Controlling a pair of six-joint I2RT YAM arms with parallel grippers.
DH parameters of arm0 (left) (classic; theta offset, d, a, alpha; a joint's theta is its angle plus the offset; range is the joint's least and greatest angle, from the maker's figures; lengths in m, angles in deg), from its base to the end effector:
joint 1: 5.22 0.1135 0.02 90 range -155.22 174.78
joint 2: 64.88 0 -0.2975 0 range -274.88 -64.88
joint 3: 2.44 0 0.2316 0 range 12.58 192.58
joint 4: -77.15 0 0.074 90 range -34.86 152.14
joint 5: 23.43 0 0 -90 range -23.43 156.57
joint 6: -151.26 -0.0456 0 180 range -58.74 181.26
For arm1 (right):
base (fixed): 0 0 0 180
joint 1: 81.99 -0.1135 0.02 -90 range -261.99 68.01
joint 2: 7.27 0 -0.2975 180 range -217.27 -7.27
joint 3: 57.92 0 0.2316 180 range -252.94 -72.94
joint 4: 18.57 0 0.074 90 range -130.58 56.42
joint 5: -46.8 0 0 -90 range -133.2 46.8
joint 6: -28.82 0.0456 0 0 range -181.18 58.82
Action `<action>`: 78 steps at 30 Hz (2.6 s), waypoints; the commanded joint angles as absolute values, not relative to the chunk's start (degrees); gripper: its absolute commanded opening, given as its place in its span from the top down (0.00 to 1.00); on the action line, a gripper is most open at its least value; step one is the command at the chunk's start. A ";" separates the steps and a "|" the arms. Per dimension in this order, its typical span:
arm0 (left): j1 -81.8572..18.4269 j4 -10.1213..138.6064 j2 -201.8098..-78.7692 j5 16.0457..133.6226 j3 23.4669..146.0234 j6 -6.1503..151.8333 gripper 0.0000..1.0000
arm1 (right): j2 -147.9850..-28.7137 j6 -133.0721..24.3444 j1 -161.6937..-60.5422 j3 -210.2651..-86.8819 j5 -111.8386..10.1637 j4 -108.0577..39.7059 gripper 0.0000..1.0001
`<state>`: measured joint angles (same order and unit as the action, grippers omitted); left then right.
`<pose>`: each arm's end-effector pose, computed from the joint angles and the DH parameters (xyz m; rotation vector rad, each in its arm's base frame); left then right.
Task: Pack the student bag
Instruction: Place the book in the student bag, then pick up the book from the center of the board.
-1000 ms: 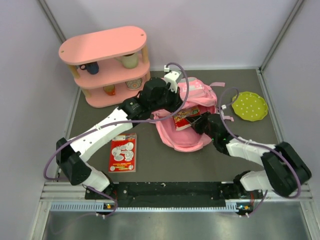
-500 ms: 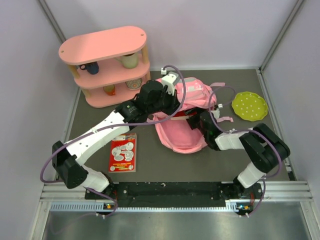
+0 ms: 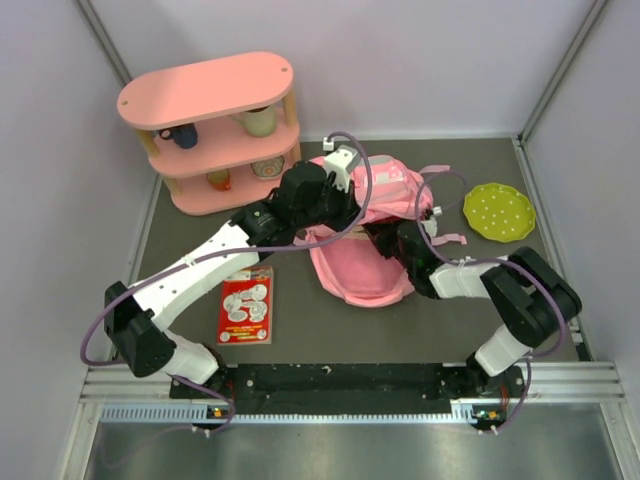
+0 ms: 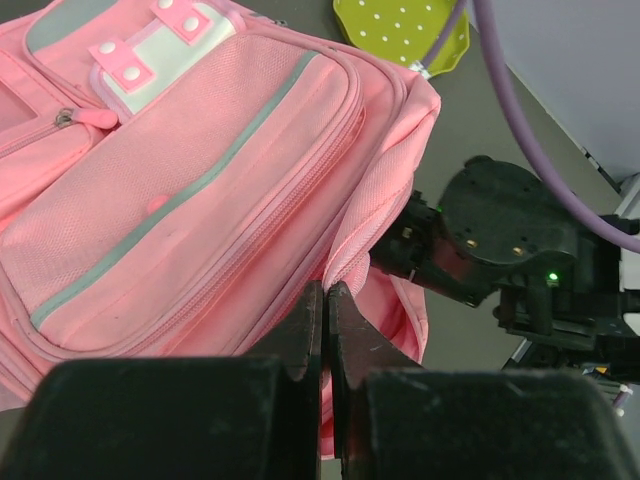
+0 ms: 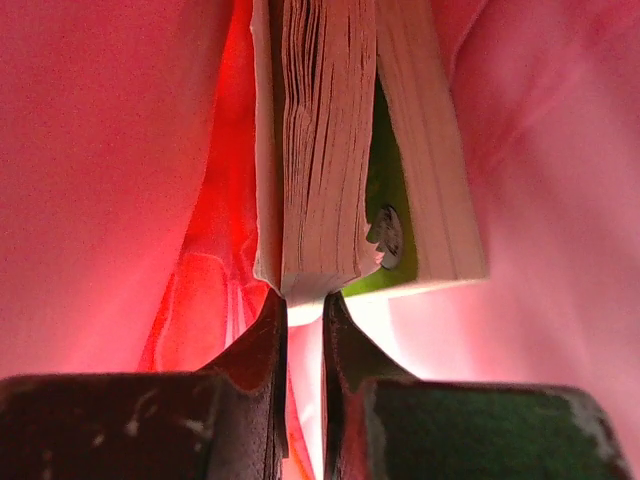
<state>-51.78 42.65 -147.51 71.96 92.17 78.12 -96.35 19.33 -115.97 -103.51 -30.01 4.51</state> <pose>0.2160 -0.2343 0.4109 0.5884 1.9674 -0.8028 0.2498 0.1558 0.2103 0.9738 1.8424 1.0840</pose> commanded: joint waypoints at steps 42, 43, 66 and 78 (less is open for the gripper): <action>-39.88 36.58 -119.83 45.13 69.36 91.64 0.01 | -43.60 -24.70 -116.88 -112.64 -53.44 -43.34 0.09; -37.84 35.61 -118.95 45.74 67.00 92.63 0.01 | -46.18 -25.40 -116.88 -113.62 -55.39 -42.99 0.09; 1.99 37.26 -108.83 71.49 38.16 104.86 0.01 | -99.09 -11.17 -136.39 -129.88 -67.80 -22.43 0.22; 2.25 45.96 -105.31 77.55 27.17 105.30 0.01 | -110.53 -8.36 -139.91 -136.83 -60.87 -28.82 0.24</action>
<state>1.99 40.84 -105.99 73.38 29.05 104.88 -108.78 -10.04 -138.46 -133.06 -64.65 -27.56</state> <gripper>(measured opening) 0.987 0.771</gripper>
